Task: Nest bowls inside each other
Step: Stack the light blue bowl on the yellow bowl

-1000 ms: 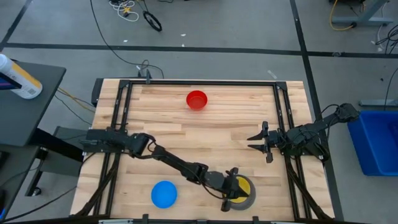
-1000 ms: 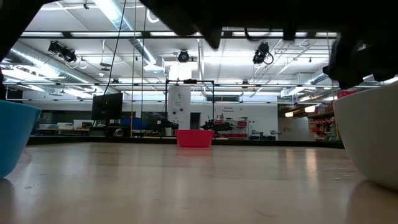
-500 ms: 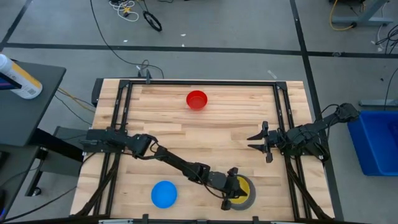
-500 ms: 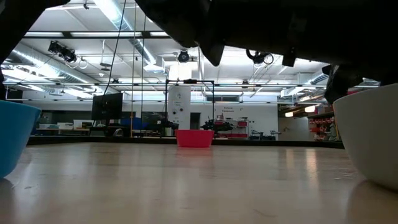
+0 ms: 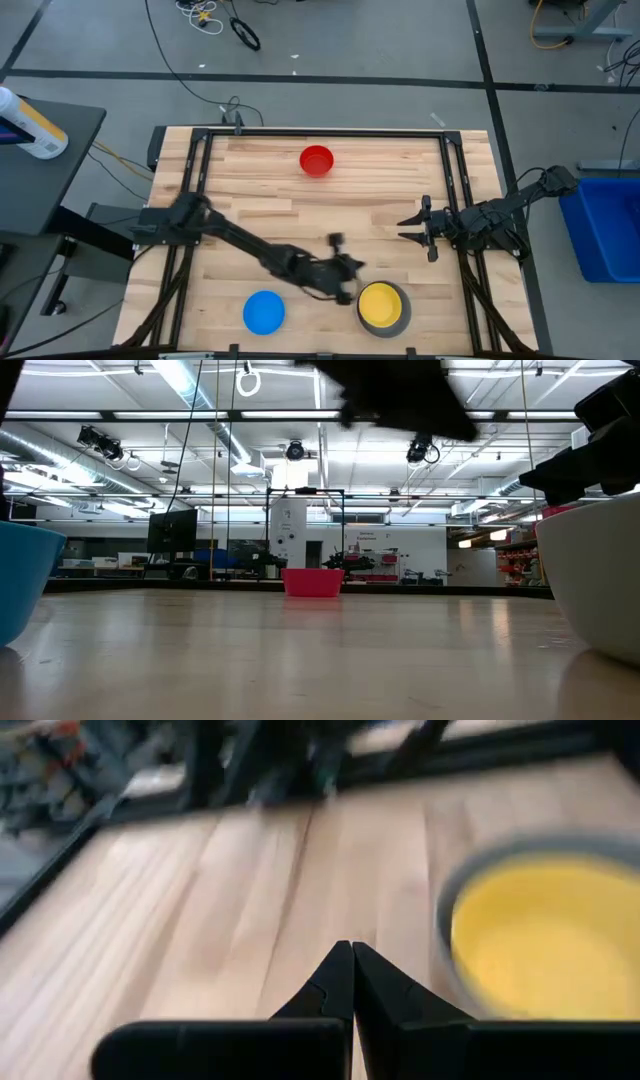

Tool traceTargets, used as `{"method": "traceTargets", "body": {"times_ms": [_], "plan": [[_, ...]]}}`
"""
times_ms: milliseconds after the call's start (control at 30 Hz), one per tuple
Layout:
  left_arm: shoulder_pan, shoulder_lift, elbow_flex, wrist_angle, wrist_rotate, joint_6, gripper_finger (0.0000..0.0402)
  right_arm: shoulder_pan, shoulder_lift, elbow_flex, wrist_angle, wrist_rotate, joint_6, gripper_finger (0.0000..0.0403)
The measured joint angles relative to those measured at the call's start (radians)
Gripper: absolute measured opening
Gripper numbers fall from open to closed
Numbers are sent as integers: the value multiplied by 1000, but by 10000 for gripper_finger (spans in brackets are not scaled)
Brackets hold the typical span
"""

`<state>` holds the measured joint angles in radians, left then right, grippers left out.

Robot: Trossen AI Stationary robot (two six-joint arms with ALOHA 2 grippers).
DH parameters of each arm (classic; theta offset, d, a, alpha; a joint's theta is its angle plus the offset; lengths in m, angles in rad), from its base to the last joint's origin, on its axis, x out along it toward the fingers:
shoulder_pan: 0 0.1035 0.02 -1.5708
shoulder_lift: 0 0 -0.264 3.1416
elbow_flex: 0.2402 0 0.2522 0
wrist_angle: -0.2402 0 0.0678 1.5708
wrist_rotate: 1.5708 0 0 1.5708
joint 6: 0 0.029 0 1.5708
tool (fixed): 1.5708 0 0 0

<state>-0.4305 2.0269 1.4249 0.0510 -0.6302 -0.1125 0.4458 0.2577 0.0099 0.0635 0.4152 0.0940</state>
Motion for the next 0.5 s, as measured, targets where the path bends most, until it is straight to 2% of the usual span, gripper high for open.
{"method": "traceTargets", "body": {"times_ms": [133,233,333,500], "plan": [[-66,-193,-242,-42,-72,-174,1,0,0,0,0,0,-2,142],[-129,-315,-358,-53,-89,-308,1,0,0,0,0,0,-4,141],[-195,-345,-394,-150,-84,-433,1,0,0,0,0,0,-4,142],[-275,-339,-365,-450,-34,-704,1,0,0,0,1,0,-4,146]]}}
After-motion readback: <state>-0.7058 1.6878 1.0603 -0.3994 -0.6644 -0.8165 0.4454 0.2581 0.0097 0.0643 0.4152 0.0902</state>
